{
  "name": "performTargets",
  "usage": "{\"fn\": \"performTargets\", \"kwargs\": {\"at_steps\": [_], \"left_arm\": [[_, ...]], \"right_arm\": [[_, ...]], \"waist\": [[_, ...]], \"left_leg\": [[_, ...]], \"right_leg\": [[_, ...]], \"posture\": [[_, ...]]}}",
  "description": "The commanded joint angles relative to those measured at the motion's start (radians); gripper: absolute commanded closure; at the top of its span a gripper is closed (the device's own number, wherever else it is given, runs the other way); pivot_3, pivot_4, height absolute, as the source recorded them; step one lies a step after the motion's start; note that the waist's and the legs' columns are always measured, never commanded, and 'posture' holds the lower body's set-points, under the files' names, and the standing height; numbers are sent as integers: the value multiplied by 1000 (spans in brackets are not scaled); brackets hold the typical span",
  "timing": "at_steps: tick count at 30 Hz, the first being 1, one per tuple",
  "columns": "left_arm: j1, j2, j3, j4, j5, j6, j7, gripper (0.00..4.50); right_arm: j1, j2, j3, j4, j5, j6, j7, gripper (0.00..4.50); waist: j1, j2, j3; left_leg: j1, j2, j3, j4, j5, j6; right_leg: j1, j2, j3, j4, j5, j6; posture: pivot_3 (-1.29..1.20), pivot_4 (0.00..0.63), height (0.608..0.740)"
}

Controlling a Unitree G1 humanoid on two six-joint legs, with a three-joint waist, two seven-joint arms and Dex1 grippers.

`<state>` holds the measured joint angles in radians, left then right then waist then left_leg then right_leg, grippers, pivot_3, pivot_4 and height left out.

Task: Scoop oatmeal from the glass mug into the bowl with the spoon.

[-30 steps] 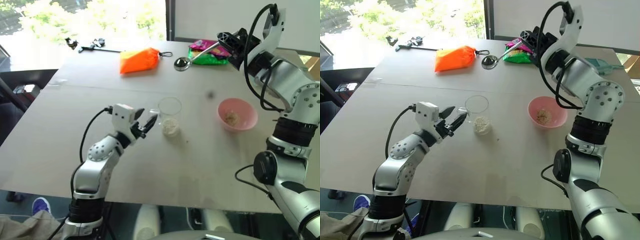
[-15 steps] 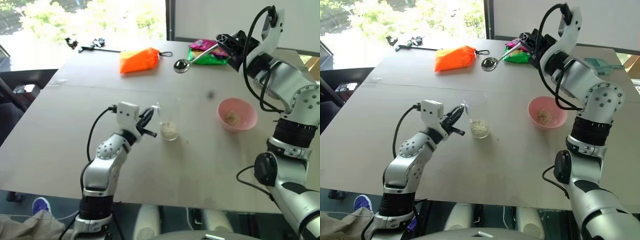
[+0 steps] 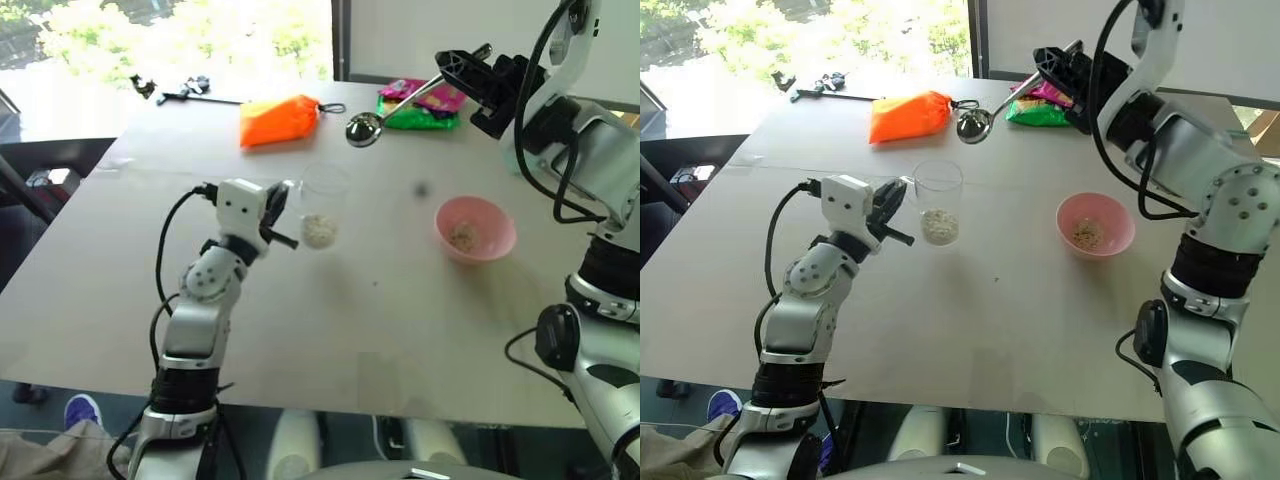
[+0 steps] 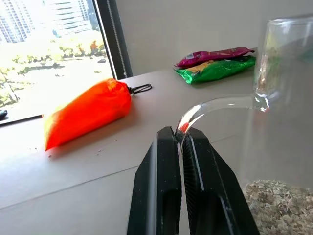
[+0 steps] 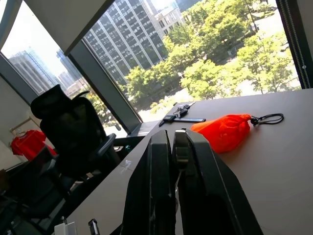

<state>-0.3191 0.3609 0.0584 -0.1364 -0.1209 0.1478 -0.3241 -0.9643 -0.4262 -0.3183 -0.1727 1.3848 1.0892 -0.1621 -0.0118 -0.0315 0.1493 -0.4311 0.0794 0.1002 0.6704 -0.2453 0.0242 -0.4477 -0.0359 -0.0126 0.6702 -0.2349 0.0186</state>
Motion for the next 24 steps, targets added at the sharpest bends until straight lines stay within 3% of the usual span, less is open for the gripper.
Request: {"fn": "performTargets", "kwargs": {"at_steps": [1,9,18,21,24], "left_arm": [[-26,0,0,10,8,-74,-15,4408],[81,-64,17,-5,-26,-88,-12,4408],[174,-66,20,-26,-37,-138,-34,4408],[174,-66,25,-31,-46,-127,-33,3427],[153,-67,35,-22,-44,-105,-14,2141]], "right_arm": [[-24,-32,14,-72,52,2,23,4500],[13,-38,39,-86,55,-27,13,4500],[26,-41,54,-86,50,-38,24,4500],[27,-41,59,-84,45,-41,31,4500],[29,-40,63,-84,41,-43,37,4500]], "waist": [[0,0,0],[-1,0,0],[0,0,0],[0,0,0],[0,0,0]], "left_leg": [[0,0,0,0,0,0],[0,0,0,0,0,0],[0,0,0,0,0,0],[0,0,0,0,0,0],[0,1,0,0,0,0]], "right_leg": [[0,0,0,0,0,0],[0,0,0,-1,0,0],[0,0,0,-1,0,0],[0,0,0,-1,0,0],[0,0,0,-1,0,0]], "posture": [[0,150,740],[0,150,740],[0,150,740],[0,150,740],[0,150,740]]}}
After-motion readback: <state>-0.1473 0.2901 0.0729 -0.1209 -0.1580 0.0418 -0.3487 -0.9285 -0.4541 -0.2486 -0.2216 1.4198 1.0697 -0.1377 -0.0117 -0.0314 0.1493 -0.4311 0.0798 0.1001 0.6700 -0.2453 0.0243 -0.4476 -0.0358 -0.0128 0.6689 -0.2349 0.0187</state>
